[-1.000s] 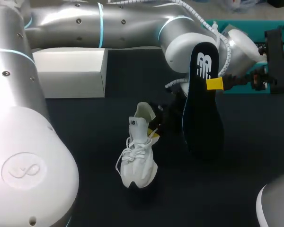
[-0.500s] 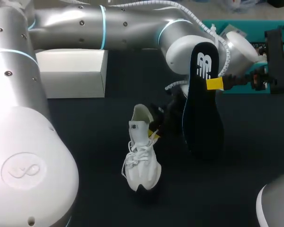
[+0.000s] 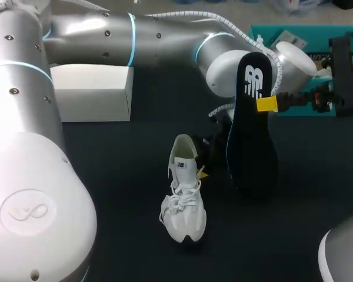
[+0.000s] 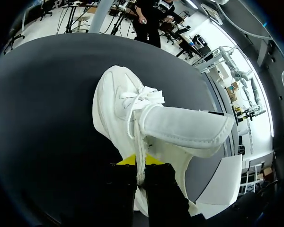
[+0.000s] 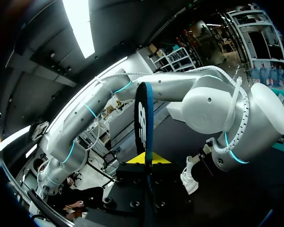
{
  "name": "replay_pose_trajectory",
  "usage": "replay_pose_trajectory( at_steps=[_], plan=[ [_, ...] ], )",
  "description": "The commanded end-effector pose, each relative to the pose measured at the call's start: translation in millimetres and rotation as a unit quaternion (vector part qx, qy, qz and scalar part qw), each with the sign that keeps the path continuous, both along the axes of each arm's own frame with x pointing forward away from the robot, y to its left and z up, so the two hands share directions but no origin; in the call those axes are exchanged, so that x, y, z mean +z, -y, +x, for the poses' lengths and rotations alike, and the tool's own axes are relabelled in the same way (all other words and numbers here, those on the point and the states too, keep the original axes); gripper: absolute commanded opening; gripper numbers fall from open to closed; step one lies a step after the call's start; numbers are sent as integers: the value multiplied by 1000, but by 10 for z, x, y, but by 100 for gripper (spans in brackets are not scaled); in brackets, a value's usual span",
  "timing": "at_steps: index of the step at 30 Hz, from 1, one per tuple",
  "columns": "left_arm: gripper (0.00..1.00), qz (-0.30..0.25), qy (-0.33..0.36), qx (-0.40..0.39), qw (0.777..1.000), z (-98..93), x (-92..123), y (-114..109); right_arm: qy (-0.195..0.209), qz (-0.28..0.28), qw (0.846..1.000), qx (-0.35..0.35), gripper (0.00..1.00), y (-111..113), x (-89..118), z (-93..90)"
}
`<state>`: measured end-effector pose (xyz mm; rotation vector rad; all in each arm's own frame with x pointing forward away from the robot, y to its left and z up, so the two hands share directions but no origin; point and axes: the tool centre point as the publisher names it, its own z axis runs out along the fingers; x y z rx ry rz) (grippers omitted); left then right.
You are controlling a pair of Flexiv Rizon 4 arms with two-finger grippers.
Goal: Take the shoe out of the shoebox, open the shoe tongue, remove and reinsert the insole, then place the shoe into the shoebox
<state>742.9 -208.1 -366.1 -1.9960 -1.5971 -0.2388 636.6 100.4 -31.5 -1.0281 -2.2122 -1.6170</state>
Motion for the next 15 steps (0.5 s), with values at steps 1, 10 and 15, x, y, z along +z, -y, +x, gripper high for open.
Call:
replay_pose_trajectory(
  at_steps=[1, 10, 15],
  plan=[
    [100, -42, -2, -11, 999, -22, 48, -61, 0, 1, 1000, -1, 0, -11, -15, 0],
    [100, -182, 49, 2, 982, 0, 401, -56, 0, 1, 1000, -1, 0, -11, -15, 0],
    [100, -273, 80, 2, 959, 123, 651, -81, 0, 1, 1000, -1, 0, -11, -15, 0]
  ],
)
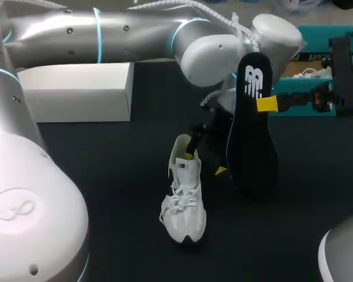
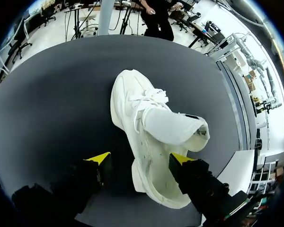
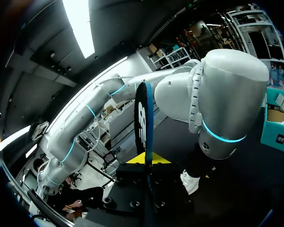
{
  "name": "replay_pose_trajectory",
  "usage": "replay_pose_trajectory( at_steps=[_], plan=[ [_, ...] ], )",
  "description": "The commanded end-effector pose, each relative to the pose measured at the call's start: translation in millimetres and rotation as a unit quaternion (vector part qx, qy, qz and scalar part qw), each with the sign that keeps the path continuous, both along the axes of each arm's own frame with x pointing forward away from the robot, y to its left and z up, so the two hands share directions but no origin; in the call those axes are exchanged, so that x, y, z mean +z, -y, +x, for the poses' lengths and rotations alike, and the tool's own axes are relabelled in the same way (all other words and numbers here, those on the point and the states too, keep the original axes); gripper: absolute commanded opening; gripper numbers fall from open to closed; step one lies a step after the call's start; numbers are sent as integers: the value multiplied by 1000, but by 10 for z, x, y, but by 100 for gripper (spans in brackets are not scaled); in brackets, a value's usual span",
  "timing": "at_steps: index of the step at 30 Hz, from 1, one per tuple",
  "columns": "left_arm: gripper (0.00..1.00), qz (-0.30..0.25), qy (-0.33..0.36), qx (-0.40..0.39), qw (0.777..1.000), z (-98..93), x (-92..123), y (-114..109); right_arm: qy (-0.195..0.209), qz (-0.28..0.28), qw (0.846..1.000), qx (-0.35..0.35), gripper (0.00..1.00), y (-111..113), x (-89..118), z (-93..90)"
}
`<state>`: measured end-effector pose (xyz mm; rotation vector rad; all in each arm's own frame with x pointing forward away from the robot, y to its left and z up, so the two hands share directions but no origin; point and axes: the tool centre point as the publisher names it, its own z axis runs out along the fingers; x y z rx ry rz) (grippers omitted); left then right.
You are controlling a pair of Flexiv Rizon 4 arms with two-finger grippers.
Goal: Take the shoe out of the shoebox, open the shoe tongue, remove and reinsert the insole, then place the shoe into the shoebox
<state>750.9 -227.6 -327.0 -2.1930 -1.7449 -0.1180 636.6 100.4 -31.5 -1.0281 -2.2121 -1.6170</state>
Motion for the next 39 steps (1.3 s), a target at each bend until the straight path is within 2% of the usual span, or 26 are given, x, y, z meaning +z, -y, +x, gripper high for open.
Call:
replay_pose_trajectory(
  at_steps=[1, 7, 13, 19, 22, 27, 34, 35, 37, 39],
  plan=[
    [100, -156, 45, -9, 987, 80, 293, -262, 0, 1, 1000, -1, 0, -12, -15, 0],
    [100, -199, 85, -27, 976, 230, 561, -210, 0, 1, 1000, -1, 0, -12, -15, 0],
    [100, -257, 128, -7, 958, 334, 787, -274, 0, 1, 1000, -1, 0, -12, -15, 0],
    [100, -298, 162, -31, 940, 417, 1070, -327, -2, 4, 1000, -2, 0, -17, -10, 23],
    [100, -338, 171, -40, 925, 429, 1172, -358, -19, 14, 1000, -8, 0, -37, 23, 157],
    [100, -384, 197, -37, 901, 432, 1291, -405, -74, 38, 995, -49, 0, 4, 72, 459],
    [100, -447, 196, -73, 870, 468, 1360, -452, -108, 36, 989, -90, 0, 93, 12, 900],
    [100, -458, 189, -86, 864, 467, 1363, -459, -120, 34, 987, -101, 0, 99, -18, 946],
    [100, -470, 163, -137, 857, 470, 1366, -460, -119, 38, 985, -116, 0, 110, -38, 980],
    [100, -470, 163, -137, 857, 470, 1366, -460, -119, 38, 985, -116, 0, 110, -38, 980]
  ],
)
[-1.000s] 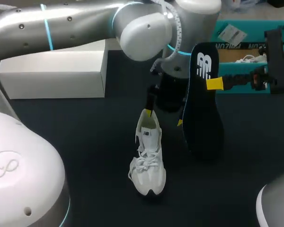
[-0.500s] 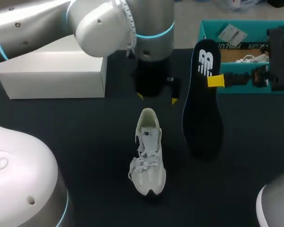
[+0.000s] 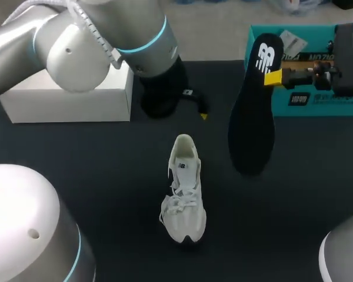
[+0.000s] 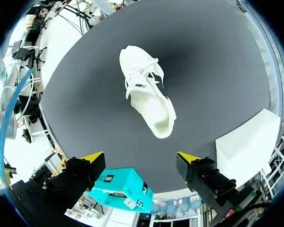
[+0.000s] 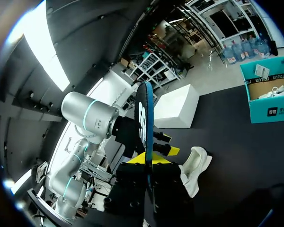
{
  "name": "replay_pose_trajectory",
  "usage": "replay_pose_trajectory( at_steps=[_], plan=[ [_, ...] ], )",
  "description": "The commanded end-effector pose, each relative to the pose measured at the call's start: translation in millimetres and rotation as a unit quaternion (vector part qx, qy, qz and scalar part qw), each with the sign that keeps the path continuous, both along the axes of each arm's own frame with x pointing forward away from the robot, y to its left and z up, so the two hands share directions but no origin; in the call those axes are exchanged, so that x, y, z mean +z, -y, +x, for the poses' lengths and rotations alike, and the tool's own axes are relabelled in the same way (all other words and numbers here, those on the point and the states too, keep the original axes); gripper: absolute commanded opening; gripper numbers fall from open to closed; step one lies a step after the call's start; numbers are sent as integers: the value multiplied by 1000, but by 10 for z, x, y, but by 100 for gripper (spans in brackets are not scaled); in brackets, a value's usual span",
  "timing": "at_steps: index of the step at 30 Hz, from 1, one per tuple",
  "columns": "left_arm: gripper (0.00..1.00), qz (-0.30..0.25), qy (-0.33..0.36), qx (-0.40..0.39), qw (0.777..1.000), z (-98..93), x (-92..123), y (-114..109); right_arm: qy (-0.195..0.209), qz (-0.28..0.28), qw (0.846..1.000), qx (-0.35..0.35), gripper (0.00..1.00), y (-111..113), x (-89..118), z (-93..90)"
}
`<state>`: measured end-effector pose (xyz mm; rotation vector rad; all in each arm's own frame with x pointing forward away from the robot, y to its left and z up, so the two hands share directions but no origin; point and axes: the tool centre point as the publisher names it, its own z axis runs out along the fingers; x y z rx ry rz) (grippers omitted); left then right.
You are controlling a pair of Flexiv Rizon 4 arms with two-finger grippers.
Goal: Take the shoe out of the shoebox, open the shoe tongue, remove and reinsert the insole, then place the shoe into the shoebox
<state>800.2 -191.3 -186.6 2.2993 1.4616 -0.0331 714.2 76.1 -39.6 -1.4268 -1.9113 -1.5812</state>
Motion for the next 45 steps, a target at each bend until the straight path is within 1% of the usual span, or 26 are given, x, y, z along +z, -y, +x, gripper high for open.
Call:
replay_pose_trajectory(
  at_steps=[1, 11, 14, 16, 18, 21, 23, 26, 28, 31, 35, 36, 37, 40, 45],
  plan=[
    [100, -148, -2, -61, 987, -23, -37, -97, -5, -4, 1000, 6, 0, -133, 43, 204],
    [100, -148, -2, -61, 987, -23, -37, -97, -5, -4, 1000, 6, 0, -133, 43, 204],
    [100, -228, -37, -9, 973, -25, 15, -171, -5, -4, 1000, 6, 0, -133, 43, 204],
    [100, -280, -56, 19, 958, -4, 87, -235, -5, -4, 1000, 6, 0, -133, 43, 204],
    [100, -318, -62, 39, 945, 15, 164, -304, -18, 6, 1000, -5, 0, -125, 15, 254],
    [100, -367, -71, 55, 926, 23, 272, -387, -43, 24, 998, -23, 0, -97, -22, 358],
    [100, -381, -63, 57, 921, 10, 325, -418, -50, 39, 997, -33, 0, -79, -33, 432],
    [100, -421, -70, 58, 902, -18, 373, -433, -69, 58, 995, -50, 0, -39, -40, 546],
    [100, -451, -77, 60, 887, -40, 395, -423, -75, 61, 994, -57, 0, -22, -46, 616],
    [100, -470, -81, 59, 877, -69, 422, -393, -80, 61, 993, -60, 0, -16, -39, 705],
    [100, -496, -87, 48, 863, -81, 473, -361, -90, 81, 991, -60, 0, -50, -5, 778],
    [100, -502, -88, 51, 859, -78, 487, -355, -86, 85, 991, -66, 0, -60, 5, 788],
    [100, -500, -86, 48, 861, -74, 502, -346, -80, 86, 991, -66, 0, -61, 18, 797],
    [100, -491, -86, 36, 866, -70, 530, -324, -80, 86, 991, -66, 0, -61, 18, 797],
    [100, -491, -86, 36, 866, -70, 530, -324, -80, 86, 991, -66, 0, -61, 18, 797]
  ],
)
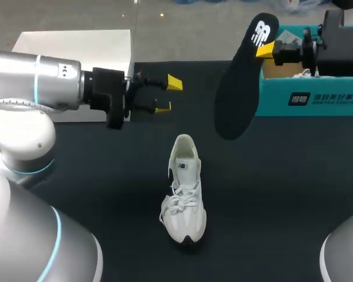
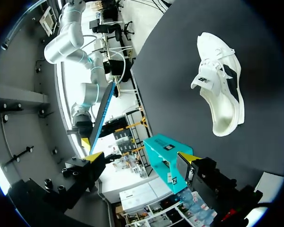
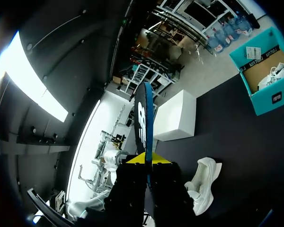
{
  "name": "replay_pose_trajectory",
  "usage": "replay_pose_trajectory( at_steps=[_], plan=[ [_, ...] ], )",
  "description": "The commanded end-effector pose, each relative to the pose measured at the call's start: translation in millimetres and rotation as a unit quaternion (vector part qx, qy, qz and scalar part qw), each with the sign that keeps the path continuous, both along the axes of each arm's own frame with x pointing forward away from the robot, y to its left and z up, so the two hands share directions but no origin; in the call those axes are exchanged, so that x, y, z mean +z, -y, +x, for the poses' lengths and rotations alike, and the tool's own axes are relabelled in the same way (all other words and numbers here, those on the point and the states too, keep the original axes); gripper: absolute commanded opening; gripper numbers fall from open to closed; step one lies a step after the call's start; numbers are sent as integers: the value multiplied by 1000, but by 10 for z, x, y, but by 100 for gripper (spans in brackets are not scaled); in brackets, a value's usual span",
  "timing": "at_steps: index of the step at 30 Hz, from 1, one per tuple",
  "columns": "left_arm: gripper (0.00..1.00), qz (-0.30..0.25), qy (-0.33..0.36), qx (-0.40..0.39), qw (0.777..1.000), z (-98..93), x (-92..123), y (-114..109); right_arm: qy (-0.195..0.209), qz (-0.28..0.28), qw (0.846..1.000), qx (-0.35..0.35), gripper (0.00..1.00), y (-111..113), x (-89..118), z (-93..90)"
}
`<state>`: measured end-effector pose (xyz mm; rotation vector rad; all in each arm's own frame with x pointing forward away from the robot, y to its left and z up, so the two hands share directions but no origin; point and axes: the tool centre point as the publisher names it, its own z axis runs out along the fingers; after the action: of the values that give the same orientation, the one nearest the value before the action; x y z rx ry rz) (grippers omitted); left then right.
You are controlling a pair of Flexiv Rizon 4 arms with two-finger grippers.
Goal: Take the shoe out of the shoebox, open the shoe tongue, remove and reinsert the insole, then place the shoe into the shoebox
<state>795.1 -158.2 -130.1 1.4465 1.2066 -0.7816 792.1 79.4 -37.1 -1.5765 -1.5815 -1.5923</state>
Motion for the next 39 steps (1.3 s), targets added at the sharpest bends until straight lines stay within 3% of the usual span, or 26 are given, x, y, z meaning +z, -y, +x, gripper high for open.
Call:
replay_pose_trajectory(
  at_steps=[1, 27, 36, 39],
  plan=[
    [100, -21, 5, 4, 1000, -19, -35, 8, 0, 0, 1000, -1, 0, -27, -7, 18],
    [100, -21, 5, 4, 1000, -19, -35, 8, 0, 0, 1000, -1, 0, -27, -7, 18],
    [100, -104, -5, 2, 995, -61, -88, -45, 0, 0, 1000, -1, 0, -27, -7, 18],
    [100, -130, -5, 0, 992, -66, -38, -79, -28, 21, 999, -5, 0, -60, -5, 25]
  ],
)
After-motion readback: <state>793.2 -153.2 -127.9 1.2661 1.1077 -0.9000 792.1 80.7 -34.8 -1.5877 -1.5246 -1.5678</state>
